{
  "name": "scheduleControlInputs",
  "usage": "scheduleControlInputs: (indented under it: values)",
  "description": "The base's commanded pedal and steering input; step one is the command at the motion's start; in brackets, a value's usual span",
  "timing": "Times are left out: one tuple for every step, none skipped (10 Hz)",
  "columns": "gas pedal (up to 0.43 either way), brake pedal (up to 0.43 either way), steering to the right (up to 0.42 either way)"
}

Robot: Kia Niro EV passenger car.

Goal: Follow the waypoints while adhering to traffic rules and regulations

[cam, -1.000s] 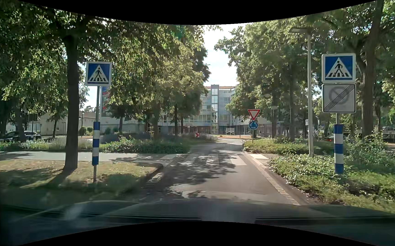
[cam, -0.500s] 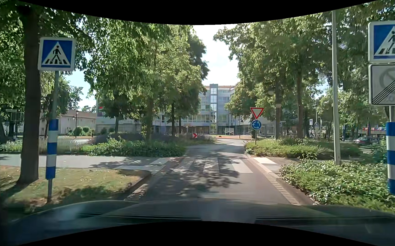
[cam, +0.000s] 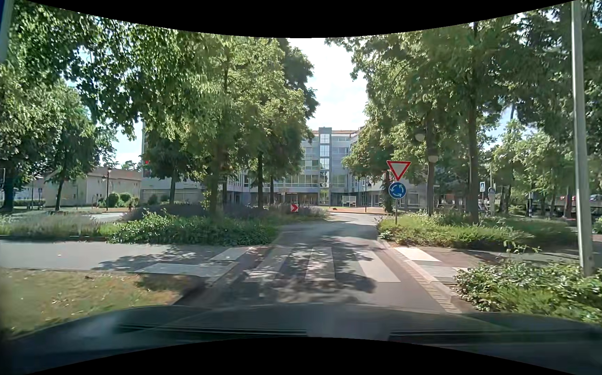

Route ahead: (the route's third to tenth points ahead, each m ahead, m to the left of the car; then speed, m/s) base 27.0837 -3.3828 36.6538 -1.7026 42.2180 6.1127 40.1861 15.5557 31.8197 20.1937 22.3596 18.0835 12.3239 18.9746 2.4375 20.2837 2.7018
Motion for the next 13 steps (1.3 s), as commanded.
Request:
scheduleControlInputs:
  values:
    - [0.087,0.006,0.007]
    - [0.098,0.006,0.003]
    - [0.098,0.006,0.002]
    - [0.098,0.006,0.002]
    - [0.098,0.006,0.0]
    - [0.13,0.006,0.001]
    - [0.169,0.006,0.0]
    - [0.15,0.006,-0.003]
    - [0.15,0.006,-0.004]
    - [0.15,0.006,-0.004]
    - [0.138,0.006,-0.004]
    - [0.13,0.006,-0.004]
    - [0.118,0.006,-0.003]
